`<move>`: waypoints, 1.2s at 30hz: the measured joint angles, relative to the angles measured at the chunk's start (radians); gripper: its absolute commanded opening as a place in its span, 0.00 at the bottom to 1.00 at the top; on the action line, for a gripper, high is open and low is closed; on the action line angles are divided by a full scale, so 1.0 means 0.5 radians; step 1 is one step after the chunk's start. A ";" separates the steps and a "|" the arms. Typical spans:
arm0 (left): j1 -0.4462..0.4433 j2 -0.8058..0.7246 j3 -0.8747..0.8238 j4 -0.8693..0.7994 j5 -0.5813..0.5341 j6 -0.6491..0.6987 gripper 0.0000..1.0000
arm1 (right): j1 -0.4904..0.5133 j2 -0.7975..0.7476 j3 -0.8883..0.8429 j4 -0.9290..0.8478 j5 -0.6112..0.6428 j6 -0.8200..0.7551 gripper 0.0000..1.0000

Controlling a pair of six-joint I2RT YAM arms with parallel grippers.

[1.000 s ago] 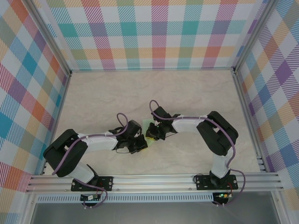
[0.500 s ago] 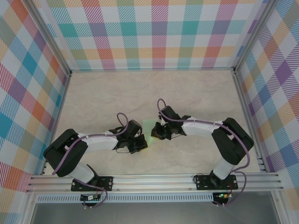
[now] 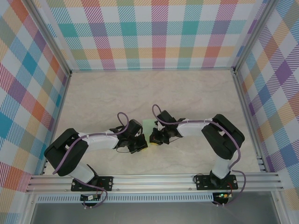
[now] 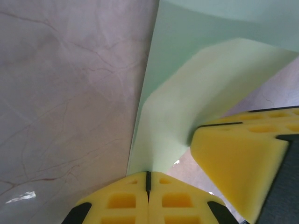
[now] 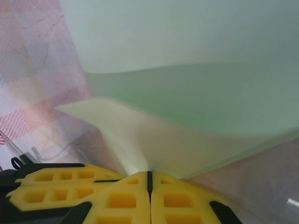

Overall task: Fold a paper plane with a square sheet of paper (pick it up from the middle)
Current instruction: Third fold the triangle at the center of the table.

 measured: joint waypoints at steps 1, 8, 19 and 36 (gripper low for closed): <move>0.000 0.002 0.002 -0.002 0.000 0.000 0.05 | 0.000 0.010 0.000 0.005 -0.011 -0.001 0.06; 0.000 0.024 0.046 -0.063 0.000 0.008 0.04 | -0.002 0.022 0.015 -0.002 -0.013 -0.056 0.06; -0.001 0.031 0.065 -0.109 -0.003 0.050 0.04 | -0.129 0.025 0.068 -0.063 0.112 -0.338 0.06; 0.000 0.037 0.077 -0.124 -0.002 0.076 0.04 | -0.416 -0.207 0.011 -0.006 0.343 -0.604 0.07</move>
